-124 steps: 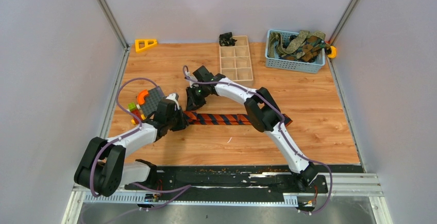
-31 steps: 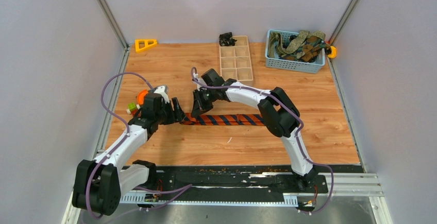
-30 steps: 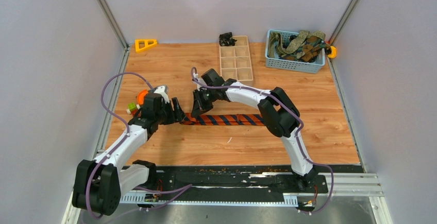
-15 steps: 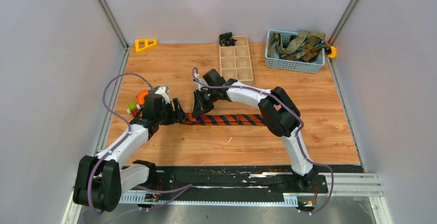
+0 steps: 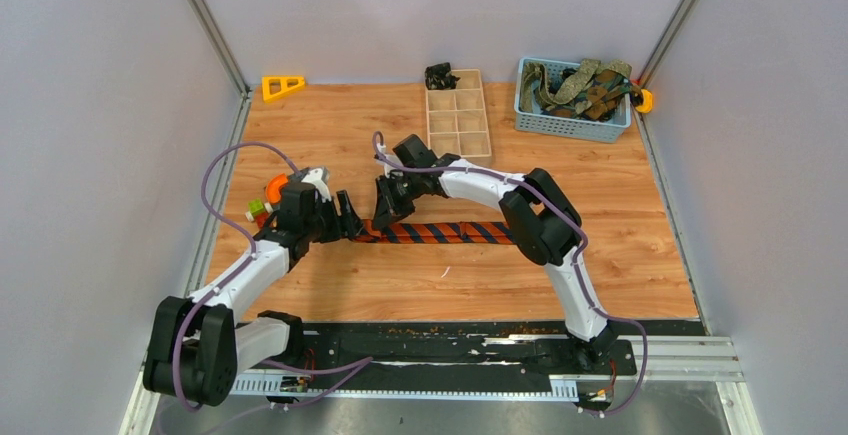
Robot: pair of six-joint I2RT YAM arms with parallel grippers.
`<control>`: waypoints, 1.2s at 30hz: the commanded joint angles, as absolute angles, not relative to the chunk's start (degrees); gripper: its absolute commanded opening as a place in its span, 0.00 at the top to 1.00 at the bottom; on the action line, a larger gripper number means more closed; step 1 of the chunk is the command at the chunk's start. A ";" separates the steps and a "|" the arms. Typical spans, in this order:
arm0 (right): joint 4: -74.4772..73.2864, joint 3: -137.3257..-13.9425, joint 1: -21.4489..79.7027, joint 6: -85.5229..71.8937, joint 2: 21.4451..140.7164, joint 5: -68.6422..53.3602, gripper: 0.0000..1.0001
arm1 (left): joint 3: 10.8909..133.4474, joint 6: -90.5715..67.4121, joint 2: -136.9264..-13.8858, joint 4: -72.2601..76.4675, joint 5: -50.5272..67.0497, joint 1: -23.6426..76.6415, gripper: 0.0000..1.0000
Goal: Roll the ties
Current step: Roll the tie at the center of the board.
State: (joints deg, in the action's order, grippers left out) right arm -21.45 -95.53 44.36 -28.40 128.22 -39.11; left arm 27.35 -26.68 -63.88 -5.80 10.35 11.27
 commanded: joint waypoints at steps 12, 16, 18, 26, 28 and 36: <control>-19.69 -94.40 43.01 -26.98 130.84 -37.88 0.97 | 26.11 -25.66 -67.26 -0.27 13.71 10.90 0.24; -19.52 -93.97 42.94 -26.96 131.54 -37.81 0.98 | 25.63 -25.75 -68.33 2.74 14.67 10.90 0.26; -19.36 -93.71 42.91 -26.97 131.89 -37.88 0.98 | 25.34 -25.83 -68.92 3.90 15.20 10.90 0.27; -19.38 -93.51 42.92 -27.06 132.96 -37.81 0.99 | 24.92 -25.98 -71.58 7.18 17.05 10.88 0.33; -19.42 -93.44 42.89 -27.07 133.14 -37.79 0.99 | 24.72 -26.24 -72.36 7.72 17.45 10.83 0.35; -19.49 -93.25 42.90 -27.03 133.34 -37.53 1.00 | 23.91 -27.06 -74.65 9.95 19.17 10.84 0.42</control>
State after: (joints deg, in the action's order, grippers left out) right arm -20.03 -94.48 43.05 -28.40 131.00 -41.04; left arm 24.36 -26.89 -73.32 6.50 17.54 11.16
